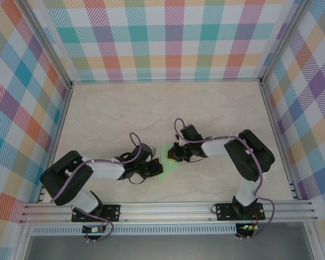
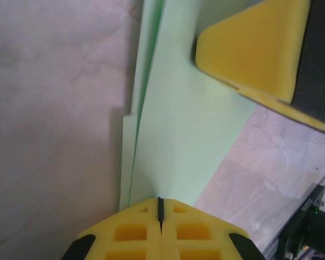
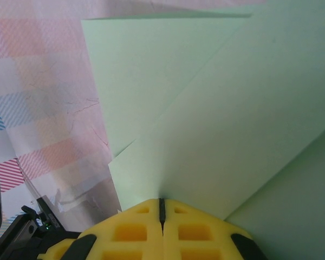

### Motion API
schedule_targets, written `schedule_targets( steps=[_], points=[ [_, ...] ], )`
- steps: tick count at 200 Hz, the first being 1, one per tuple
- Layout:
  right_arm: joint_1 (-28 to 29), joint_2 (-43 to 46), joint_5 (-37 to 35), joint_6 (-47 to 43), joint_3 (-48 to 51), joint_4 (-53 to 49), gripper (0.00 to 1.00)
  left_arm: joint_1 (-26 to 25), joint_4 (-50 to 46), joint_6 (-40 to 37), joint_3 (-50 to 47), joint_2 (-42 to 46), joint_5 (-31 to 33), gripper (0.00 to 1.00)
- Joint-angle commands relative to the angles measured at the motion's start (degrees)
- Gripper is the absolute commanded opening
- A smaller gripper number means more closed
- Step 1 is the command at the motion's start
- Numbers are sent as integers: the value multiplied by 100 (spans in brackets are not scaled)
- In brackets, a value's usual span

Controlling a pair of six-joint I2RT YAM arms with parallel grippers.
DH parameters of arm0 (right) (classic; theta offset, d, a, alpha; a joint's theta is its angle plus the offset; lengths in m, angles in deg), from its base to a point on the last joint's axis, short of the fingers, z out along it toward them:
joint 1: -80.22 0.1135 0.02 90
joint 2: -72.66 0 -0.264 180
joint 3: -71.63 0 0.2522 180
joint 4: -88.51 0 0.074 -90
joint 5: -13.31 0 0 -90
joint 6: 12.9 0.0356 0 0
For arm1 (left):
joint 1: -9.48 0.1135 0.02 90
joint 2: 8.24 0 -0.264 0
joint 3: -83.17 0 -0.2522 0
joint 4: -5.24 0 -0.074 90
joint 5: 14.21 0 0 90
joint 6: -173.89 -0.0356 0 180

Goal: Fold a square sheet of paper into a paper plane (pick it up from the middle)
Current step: Fourth fold the wing at the center of the table.

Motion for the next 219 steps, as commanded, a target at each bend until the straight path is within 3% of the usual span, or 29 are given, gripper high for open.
schedule_targets(
  steps=[1, 21, 81, 144, 183, 219],
  points=[
    [12, -139, -524, -133, 206, -435, 5, -64, -861, -39, 249, 485, -167, 0],
    [7, -130, -540, -125, 203, -463, 5, -22, -1138, 197, 611, 691, 57, 0],
    [7, -141, -552, -11, 238, -414, 5, -4, 295, 1219, 561, 131, 237, 0],
    [7, -139, -532, 15, 259, -395, 5, -45, 520, 1378, 444, -303, 519, 0],
    [7, -157, -549, 38, 265, -383, 5, -61, 997, 1477, 430, -663, 367, 0],
    [8, -201, -559, 34, 249, -413, 5, -125, 569, 1438, 647, -964, 405, 0]
  ],
)
